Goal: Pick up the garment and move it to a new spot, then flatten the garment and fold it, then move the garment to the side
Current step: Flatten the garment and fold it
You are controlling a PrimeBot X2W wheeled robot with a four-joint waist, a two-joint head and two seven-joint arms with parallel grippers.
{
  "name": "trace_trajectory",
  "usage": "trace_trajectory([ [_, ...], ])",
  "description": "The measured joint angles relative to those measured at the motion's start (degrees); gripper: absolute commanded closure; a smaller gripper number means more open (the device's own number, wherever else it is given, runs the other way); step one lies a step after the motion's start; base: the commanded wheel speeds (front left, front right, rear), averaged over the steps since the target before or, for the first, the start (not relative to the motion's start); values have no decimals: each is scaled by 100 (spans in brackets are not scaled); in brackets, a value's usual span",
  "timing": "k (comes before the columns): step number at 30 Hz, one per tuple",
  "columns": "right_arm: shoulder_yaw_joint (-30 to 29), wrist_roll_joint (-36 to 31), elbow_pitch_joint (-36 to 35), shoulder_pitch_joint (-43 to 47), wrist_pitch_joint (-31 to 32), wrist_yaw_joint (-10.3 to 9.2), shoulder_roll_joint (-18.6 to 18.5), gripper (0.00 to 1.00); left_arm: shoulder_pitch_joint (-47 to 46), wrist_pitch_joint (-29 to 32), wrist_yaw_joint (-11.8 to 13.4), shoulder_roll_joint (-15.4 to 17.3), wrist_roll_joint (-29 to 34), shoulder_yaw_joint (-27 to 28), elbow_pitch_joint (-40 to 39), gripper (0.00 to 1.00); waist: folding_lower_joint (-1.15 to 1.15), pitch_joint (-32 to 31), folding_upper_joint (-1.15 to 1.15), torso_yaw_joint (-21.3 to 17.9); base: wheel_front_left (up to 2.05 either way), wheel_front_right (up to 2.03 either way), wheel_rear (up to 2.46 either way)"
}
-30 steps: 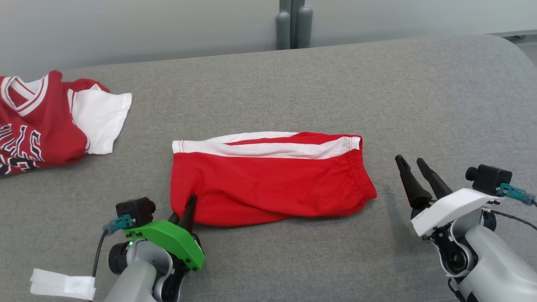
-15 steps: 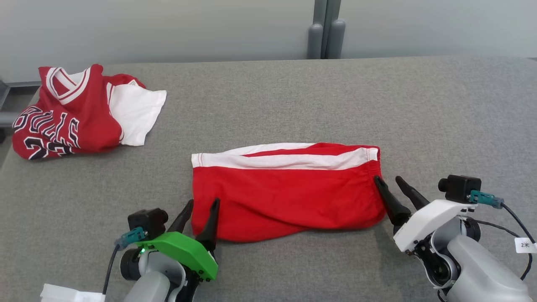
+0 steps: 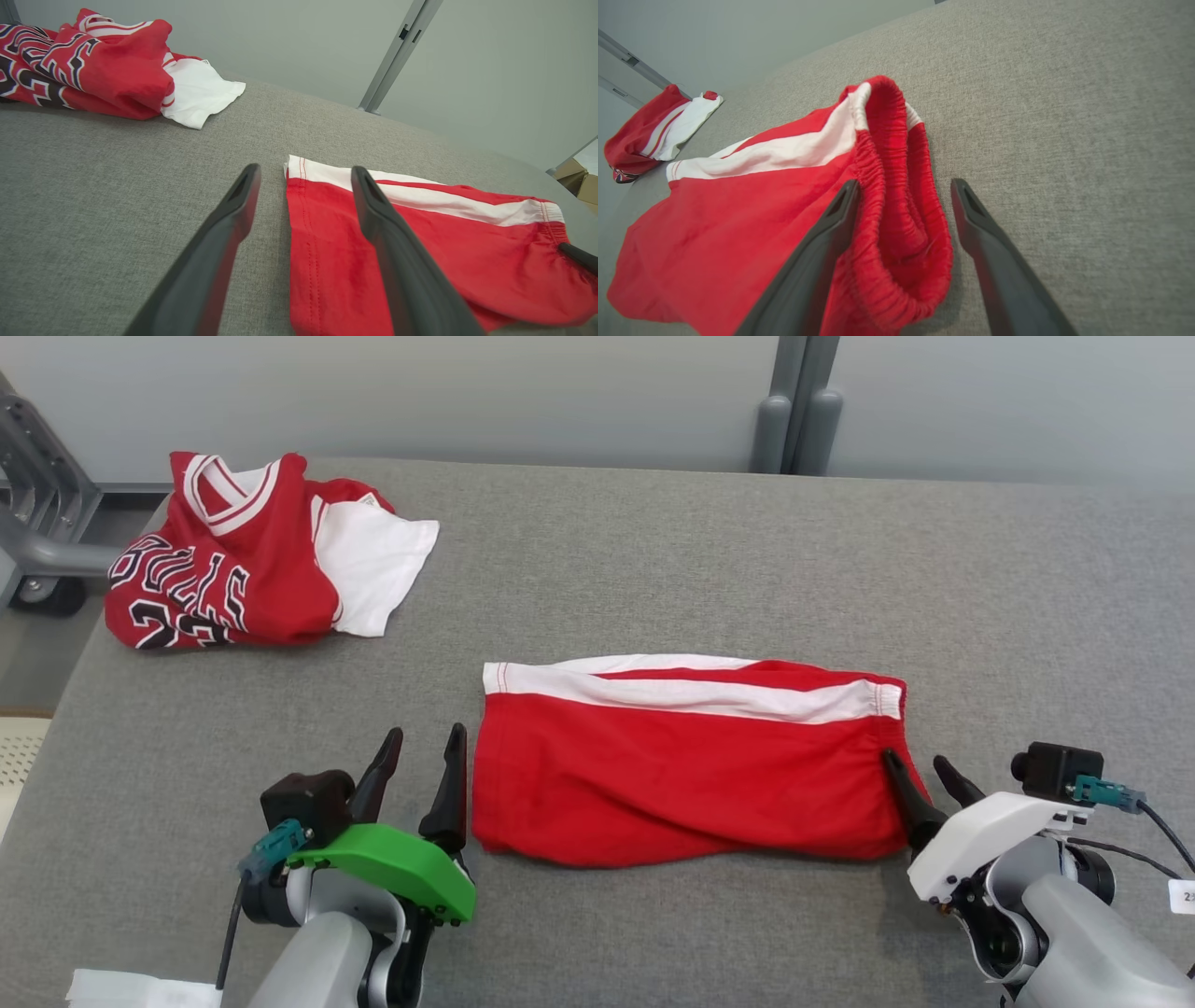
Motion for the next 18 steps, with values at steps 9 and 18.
trace_trajectory([
  [9, -480, 660, 278, 195, -1, -41, 261, 0, 269, -1, 119, 1, 53, 29, -312, 0, 0, 22, 0, 309, 0, 0, 0],
  [18, -537, 801, 414, 229, -1, 46, 367, 13, 474, -19, 211, 44, 67, 162, -624, 0, 0, 41, 0, 353, 0, 0, 0],
])
